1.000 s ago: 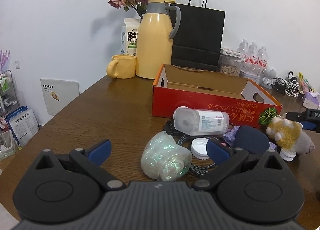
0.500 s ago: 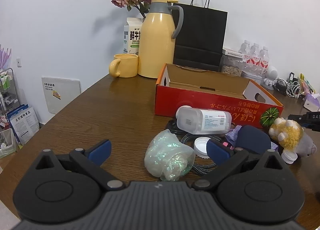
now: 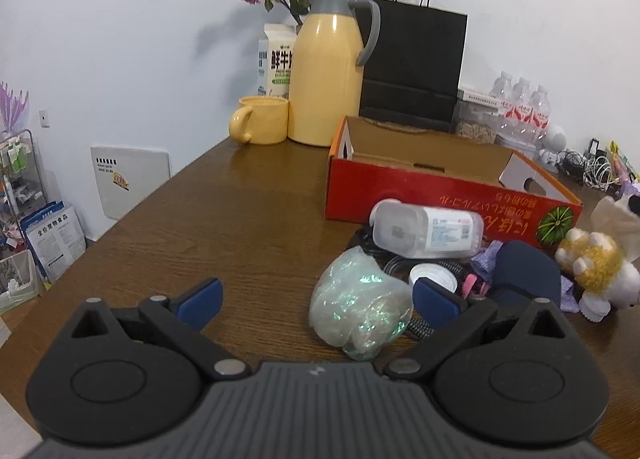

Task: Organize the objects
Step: 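Grasp the clear plastic bag with the left gripper while the right holds its item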

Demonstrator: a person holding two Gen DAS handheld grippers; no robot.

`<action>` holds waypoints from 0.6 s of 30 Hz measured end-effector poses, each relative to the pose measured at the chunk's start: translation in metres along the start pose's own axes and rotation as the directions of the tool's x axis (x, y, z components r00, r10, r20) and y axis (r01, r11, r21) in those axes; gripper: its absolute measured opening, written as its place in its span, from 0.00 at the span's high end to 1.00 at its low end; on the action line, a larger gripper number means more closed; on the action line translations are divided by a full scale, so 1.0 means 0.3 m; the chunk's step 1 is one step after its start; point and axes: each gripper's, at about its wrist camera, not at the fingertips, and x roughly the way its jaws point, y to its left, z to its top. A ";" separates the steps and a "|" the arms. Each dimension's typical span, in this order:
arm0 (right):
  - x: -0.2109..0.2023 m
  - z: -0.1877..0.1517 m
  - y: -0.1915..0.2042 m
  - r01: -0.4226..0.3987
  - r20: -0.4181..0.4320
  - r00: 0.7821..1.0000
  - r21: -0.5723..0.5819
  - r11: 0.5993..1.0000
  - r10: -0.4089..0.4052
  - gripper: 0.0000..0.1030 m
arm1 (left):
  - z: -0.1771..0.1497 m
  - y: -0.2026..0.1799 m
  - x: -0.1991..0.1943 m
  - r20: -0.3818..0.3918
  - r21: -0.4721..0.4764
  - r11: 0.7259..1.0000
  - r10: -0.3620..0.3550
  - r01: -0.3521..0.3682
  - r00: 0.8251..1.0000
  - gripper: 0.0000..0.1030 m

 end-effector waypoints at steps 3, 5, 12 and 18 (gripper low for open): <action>-0.013 0.004 0.024 -0.017 0.007 1.000 -0.006 1.000 0.017 0.98 | -0.001 -0.001 0.029 -0.016 0.001 1.000 -0.004 0.004 1.000 0.00; -0.015 0.007 0.035 -0.022 0.010 1.000 -0.006 1.000 0.022 0.98 | 0.004 -0.003 0.047 -0.020 0.001 1.000 -0.016 0.016 1.000 0.00; -0.019 0.001 0.067 -0.035 0.006 0.999 -0.009 0.999 0.035 0.98 | 0.006 -0.026 0.111 -0.040 0.011 0.997 -0.082 0.082 0.996 0.40; -0.023 0.013 0.084 -0.041 0.013 0.999 -0.022 0.999 0.041 0.98 | 0.026 -0.008 0.081 -0.006 -0.004 0.991 -0.133 0.133 0.991 0.56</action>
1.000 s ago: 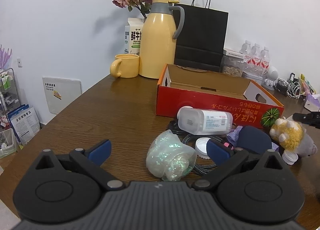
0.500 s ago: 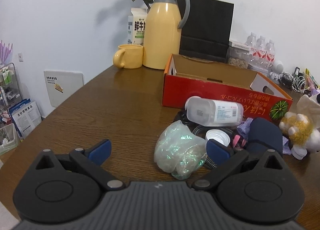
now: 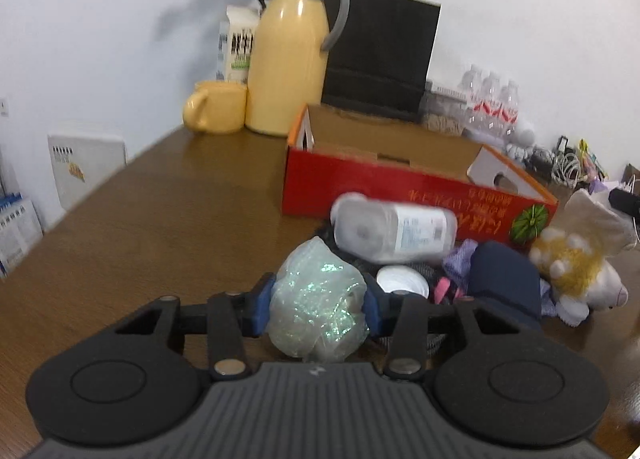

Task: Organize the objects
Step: 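Grasp the clear plastic bag with the left gripper while the right holds its item, then carry both items into the box and open both grippers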

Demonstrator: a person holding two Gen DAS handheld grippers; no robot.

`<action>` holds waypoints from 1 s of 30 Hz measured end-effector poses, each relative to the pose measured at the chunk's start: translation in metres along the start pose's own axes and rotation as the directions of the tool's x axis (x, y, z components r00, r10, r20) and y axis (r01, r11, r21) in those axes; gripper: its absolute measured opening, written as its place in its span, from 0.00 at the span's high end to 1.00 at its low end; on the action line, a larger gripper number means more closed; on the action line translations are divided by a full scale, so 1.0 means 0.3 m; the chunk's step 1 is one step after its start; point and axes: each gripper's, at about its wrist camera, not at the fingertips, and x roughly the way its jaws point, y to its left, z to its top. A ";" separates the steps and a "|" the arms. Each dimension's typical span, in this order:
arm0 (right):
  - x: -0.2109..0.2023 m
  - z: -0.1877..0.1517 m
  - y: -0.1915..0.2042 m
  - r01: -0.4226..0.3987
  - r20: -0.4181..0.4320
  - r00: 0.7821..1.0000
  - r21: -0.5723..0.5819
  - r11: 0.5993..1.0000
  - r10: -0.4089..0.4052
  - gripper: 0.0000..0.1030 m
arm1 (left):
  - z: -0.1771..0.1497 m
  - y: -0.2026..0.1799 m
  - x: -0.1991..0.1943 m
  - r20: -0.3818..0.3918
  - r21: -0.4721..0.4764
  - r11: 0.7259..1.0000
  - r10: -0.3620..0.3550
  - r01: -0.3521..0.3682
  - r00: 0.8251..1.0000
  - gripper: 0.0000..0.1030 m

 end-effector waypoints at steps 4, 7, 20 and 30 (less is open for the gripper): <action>0.004 0.025 0.011 -0.003 0.021 1.000 -0.009 1.000 0.003 0.98 | 0.059 -0.009 -0.028 0.062 0.020 1.000 -0.001 -0.001 0.998 0.56; 0.016 0.055 0.021 -0.008 0.040 0.999 -0.018 1.000 0.008 0.98 | 0.118 -0.028 -0.031 0.107 0.041 0.999 -0.006 0.001 0.994 0.56; 0.257 0.221 0.071 -0.031 0.116 0.993 -0.030 0.999 0.034 0.98 | 0.366 -0.174 0.164 0.180 0.087 0.995 -0.057 0.042 0.982 0.56; 0.533 0.164 0.085 0.018 0.059 0.998 0.003 1.000 -0.018 0.98 | 0.427 -0.229 0.413 0.143 0.068 0.998 -0.007 -0.003 0.990 0.56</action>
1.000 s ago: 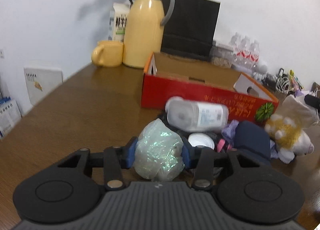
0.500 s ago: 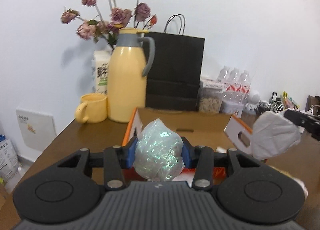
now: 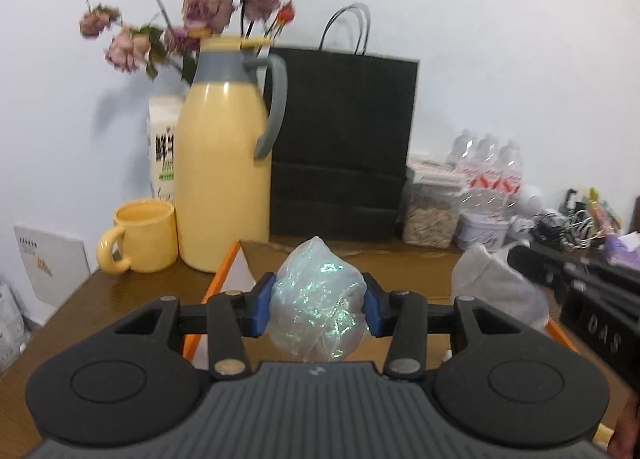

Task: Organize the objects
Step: 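Carry both items into the box and open both grippers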

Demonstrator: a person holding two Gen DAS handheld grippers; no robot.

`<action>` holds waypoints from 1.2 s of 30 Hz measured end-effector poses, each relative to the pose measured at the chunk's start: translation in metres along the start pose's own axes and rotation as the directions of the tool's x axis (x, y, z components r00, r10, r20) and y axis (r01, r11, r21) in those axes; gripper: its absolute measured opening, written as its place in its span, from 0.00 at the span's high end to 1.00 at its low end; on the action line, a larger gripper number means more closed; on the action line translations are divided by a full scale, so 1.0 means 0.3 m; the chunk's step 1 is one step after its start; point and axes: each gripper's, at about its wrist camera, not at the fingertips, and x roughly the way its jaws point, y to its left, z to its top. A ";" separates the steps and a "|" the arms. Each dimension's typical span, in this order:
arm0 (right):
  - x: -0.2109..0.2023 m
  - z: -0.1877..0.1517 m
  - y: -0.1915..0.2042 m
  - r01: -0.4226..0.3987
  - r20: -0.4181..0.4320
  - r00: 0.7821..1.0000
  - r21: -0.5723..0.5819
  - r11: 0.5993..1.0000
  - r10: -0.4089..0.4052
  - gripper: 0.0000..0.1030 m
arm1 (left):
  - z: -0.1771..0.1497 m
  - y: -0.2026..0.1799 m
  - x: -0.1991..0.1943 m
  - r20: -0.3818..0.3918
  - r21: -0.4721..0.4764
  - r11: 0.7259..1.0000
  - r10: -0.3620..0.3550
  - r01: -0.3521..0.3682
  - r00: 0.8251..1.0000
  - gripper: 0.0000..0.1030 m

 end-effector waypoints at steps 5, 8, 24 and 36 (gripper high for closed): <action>0.036 -0.031 -0.004 -0.010 -0.047 0.999 0.005 1.000 0.010 0.98 | -0.038 0.005 0.062 -0.055 0.008 1.000 0.001 -0.001 0.998 0.56; 0.046 -0.040 -0.013 -0.012 -0.075 0.997 0.021 1.000 0.013 0.97 | -0.043 0.002 0.057 -0.048 0.016 1.000 -0.002 0.003 0.999 0.55; 0.020 -0.054 -0.023 0.009 -0.110 0.994 0.054 0.998 -0.003 0.00 | -0.044 0.008 -0.026 0.092 0.007 0.998 0.063 -0.064 0.994 0.00; -0.002 -0.048 -0.020 0.012 -0.100 0.995 0.051 0.999 -0.007 0.00 | -0.052 0.008 -0.050 0.107 0.004 0.999 0.052 -0.053 0.993 0.00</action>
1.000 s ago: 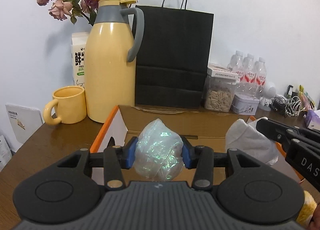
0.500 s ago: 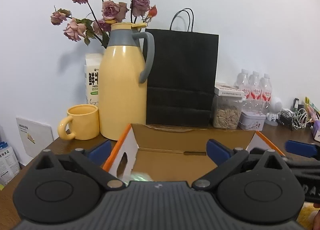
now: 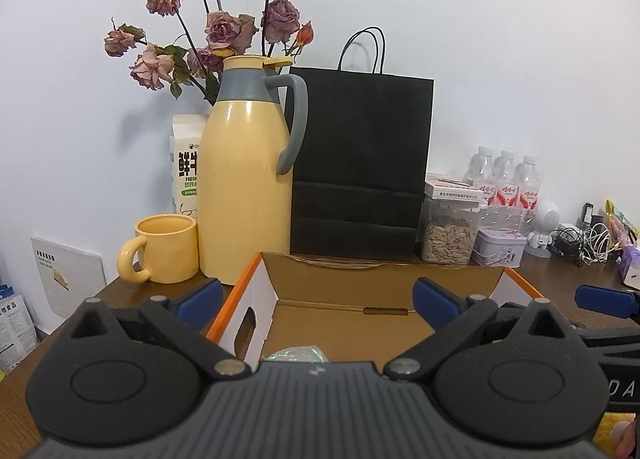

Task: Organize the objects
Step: 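Carry both items into the box and open both grippers, then withdraw both open grippers from the box back toward the table items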

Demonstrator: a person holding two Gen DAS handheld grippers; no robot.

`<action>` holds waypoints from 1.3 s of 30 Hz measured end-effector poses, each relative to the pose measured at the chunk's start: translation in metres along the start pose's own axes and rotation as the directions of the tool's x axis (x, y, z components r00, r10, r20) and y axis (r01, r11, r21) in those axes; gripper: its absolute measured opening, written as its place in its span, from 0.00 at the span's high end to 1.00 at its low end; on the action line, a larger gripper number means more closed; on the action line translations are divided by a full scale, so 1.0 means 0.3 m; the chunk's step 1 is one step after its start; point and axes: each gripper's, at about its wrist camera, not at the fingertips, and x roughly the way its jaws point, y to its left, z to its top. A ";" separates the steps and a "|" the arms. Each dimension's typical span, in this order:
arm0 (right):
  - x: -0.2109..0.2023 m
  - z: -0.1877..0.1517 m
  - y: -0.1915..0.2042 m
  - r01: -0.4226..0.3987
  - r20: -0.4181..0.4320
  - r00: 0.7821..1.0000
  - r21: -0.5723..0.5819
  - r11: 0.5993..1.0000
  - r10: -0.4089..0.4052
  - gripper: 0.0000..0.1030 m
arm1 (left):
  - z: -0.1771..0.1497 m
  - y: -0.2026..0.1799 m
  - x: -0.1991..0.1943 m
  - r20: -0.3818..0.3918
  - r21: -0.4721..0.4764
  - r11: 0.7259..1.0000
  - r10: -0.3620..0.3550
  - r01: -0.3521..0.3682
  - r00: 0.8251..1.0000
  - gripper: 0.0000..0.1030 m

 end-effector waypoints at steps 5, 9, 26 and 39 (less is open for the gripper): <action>-0.016 0.006 0.001 -0.001 0.007 1.000 -0.006 1.000 0.001 0.00 | 0.006 0.002 -0.021 0.013 -0.006 1.000 -0.010 0.010 1.000 0.00; -0.041 0.020 0.003 -0.015 0.011 1.000 -0.009 1.000 0.015 0.00 | 0.016 0.003 -0.039 0.019 -0.007 1.000 -0.010 0.010 1.000 0.00; -0.223 0.031 0.020 -0.011 0.005 1.000 -0.031 0.999 0.011 0.00 | 0.027 0.044 -0.224 0.018 -0.014 1.000 -0.017 0.017 1.000 0.00; -0.389 -0.054 0.001 0.000 -0.037 0.999 -0.024 1.000 -0.001 0.00 | -0.028 0.083 -0.391 -0.014 -0.004 1.000 -0.013 0.013 1.000 0.00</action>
